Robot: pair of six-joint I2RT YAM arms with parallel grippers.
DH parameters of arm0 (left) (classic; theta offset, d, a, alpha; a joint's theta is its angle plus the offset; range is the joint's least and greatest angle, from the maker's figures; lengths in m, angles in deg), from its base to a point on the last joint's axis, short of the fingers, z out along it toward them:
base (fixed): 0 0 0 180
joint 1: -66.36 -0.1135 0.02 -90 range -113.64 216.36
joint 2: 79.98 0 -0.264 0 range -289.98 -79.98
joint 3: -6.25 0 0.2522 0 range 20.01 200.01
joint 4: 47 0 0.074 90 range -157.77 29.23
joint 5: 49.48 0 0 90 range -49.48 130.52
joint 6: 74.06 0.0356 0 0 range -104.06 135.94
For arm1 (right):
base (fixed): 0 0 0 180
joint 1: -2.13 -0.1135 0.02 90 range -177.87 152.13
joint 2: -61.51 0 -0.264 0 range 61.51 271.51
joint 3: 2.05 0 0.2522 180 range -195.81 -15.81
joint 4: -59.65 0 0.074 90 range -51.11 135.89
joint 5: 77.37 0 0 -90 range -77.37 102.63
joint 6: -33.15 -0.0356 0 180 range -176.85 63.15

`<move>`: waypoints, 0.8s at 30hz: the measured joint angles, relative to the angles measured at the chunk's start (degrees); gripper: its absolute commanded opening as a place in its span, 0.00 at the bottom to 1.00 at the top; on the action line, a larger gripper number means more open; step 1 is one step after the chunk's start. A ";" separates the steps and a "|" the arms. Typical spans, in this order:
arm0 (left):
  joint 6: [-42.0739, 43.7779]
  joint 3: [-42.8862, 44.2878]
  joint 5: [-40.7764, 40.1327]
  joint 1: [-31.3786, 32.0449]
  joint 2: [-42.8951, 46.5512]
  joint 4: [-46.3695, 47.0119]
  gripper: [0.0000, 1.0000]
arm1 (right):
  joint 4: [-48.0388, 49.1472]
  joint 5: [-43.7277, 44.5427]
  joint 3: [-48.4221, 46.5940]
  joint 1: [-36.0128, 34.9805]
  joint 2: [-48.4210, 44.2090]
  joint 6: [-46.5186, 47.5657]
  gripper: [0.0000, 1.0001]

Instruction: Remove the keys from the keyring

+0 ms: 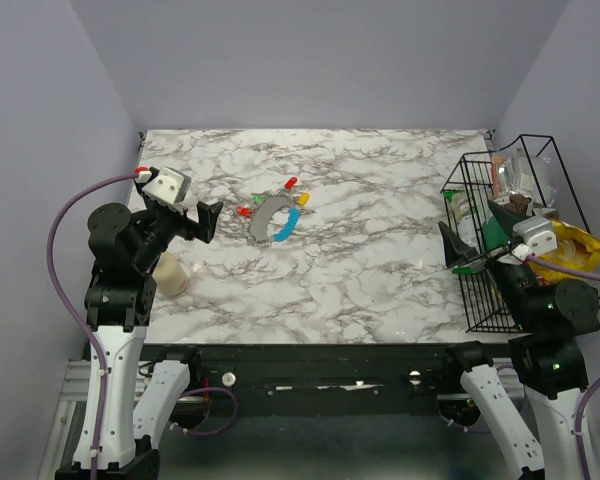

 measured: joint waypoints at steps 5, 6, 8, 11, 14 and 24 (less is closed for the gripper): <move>0.02 -0.66 0.07 0.00 0.04 0.28 0.99 | 0.09 0.02 0.22 0.00 -0.02 0.02 1.00; 0.00 -0.79 0.11 0.00 0.04 0.28 0.99 | 0.09 0.04 0.31 0.00 -0.02 0.02 1.00; 0.02 -1.07 0.42 0.00 0.04 0.28 0.99 | 0.09 0.09 0.42 0.00 -0.02 0.04 1.00; 0.04 -1.07 0.98 0.00 0.02 0.28 0.99 | 0.31 0.09 0.57 0.00 -0.04 0.48 1.00; 0.24 -1.07 1.68 0.00 -0.02 0.28 0.99 | 0.96 0.07 1.36 0.00 -0.07 1.68 1.00; 3.13 0.76 3.67 0.00 -5.16 -1.62 0.99 | 1.25 -1.44 2.95 0.00 1.29 6.03 1.00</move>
